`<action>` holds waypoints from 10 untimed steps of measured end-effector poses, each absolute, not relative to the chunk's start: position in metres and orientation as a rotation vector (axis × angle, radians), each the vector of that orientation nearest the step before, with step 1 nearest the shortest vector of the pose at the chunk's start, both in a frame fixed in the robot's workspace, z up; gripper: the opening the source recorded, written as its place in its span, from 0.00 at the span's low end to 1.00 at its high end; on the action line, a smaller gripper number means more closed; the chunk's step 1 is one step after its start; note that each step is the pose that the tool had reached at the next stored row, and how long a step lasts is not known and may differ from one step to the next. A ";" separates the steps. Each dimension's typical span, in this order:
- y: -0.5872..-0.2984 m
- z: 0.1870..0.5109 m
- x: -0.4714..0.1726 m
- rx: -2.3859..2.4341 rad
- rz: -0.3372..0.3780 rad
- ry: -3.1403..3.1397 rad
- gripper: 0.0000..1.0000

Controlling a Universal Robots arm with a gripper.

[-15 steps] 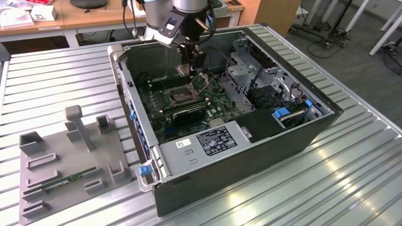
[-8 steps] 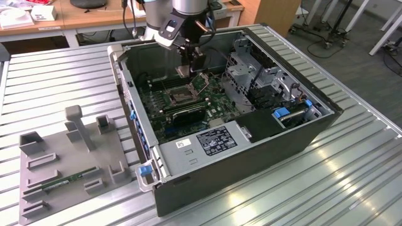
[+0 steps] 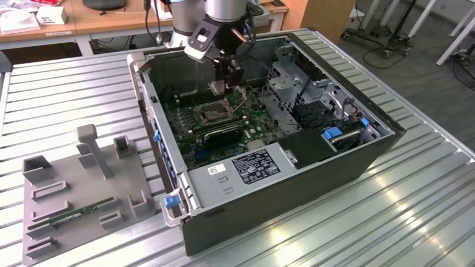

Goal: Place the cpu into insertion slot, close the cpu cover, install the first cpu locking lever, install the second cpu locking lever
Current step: 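Place the cpu into insertion slot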

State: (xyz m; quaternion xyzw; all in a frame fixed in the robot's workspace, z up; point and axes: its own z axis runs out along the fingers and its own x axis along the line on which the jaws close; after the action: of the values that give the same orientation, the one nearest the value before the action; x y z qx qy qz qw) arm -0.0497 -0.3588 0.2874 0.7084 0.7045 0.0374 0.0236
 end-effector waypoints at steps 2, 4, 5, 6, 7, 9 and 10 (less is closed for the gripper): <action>-0.360 0.286 -0.050 2.196 0.116 2.177 0.54; -0.361 0.284 -0.050 2.199 0.115 2.174 0.54; -0.362 0.282 -0.050 2.200 0.115 2.172 0.54; -0.362 0.281 -0.050 2.202 0.115 2.171 0.54; -0.362 0.279 -0.050 2.204 0.114 2.170 0.54; -0.363 0.276 -0.050 2.206 0.114 2.167 0.54; -0.363 0.274 -0.050 2.208 0.113 2.167 0.54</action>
State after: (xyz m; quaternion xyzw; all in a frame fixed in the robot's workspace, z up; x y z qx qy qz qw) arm -0.0497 -0.3626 0.2741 0.7131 0.6998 0.0366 0.0232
